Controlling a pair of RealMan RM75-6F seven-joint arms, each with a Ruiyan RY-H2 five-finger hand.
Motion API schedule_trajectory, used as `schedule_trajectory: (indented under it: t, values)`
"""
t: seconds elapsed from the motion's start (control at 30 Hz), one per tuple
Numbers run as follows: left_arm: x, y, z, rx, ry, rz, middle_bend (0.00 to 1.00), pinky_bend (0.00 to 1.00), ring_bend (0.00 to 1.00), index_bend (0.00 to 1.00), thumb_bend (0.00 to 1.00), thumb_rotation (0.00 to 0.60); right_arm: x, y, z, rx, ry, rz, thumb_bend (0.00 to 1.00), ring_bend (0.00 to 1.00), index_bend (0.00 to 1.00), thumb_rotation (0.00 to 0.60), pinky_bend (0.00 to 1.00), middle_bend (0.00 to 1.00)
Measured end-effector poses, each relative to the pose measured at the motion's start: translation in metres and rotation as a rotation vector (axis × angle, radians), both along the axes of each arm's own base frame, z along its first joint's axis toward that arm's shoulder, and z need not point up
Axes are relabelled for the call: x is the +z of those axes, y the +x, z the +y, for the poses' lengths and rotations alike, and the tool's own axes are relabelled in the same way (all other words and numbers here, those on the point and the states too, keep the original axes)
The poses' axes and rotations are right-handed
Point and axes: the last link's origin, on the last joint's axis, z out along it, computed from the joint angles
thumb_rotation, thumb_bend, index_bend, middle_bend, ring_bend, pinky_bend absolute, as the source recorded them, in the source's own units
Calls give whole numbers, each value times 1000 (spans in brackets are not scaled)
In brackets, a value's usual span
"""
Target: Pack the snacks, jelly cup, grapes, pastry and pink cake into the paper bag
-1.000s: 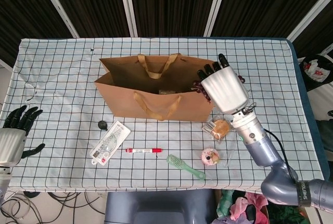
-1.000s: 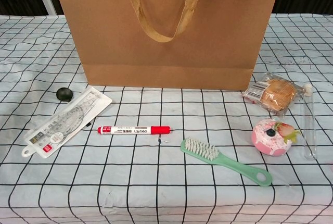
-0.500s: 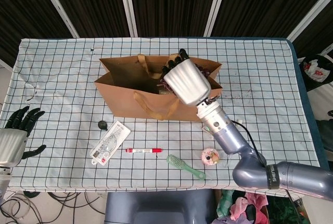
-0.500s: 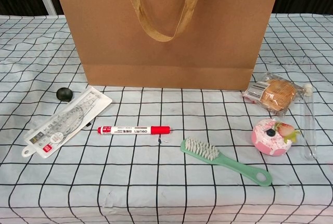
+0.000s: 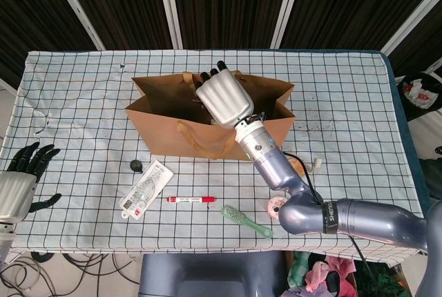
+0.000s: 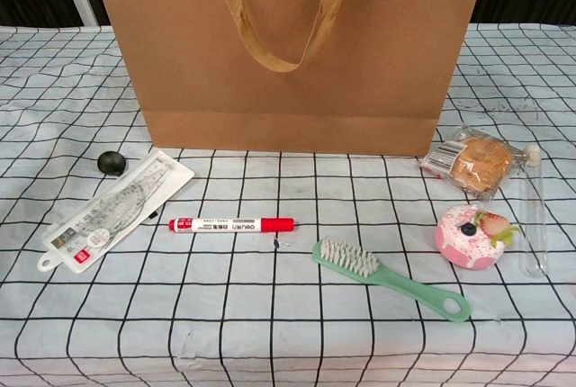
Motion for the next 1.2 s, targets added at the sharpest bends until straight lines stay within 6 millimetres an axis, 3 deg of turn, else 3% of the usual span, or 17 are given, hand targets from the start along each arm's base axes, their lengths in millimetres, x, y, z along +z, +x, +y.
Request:
schedule_trajectory:
  t: [0.3, 0.53, 0.7, 0.93, 1.17, 1.2]
  values:
    - [3, -1, -1, 8, 14, -3, 102, 91, 7, 144, 92, 600, 6, -2, 5, -69, 32, -27, 195, 334, 201, 600, 285, 161]
    - [4, -2, -1, 12, 22, 2, 100, 91, 7, 145, 92, 600, 19, -1, 8, -73, -5, -78, 194, 327, 187, 600, 279, 161]
    - [7, -2, 0, 17, 42, -1, 100, 91, 7, 144, 92, 600, 41, -15, 6, -100, -102, -122, 194, 323, 184, 600, 273, 161]
    - [13, -5, 1, 32, 81, -14, 100, 91, 7, 144, 92, 600, 91, -68, 14, -210, -247, -133, 194, 324, 180, 600, 273, 181]
    - [14, -3, -1, 26, 92, -15, 100, 91, 7, 144, 92, 600, 131, -157, 39, -400, -305, -9, 194, 313, 179, 600, 257, 181]
    - [14, -3, -2, 24, 89, -14, 100, 91, 7, 144, 92, 600, 131, -161, 40, -408, -304, -3, 194, 310, 180, 600, 256, 180]
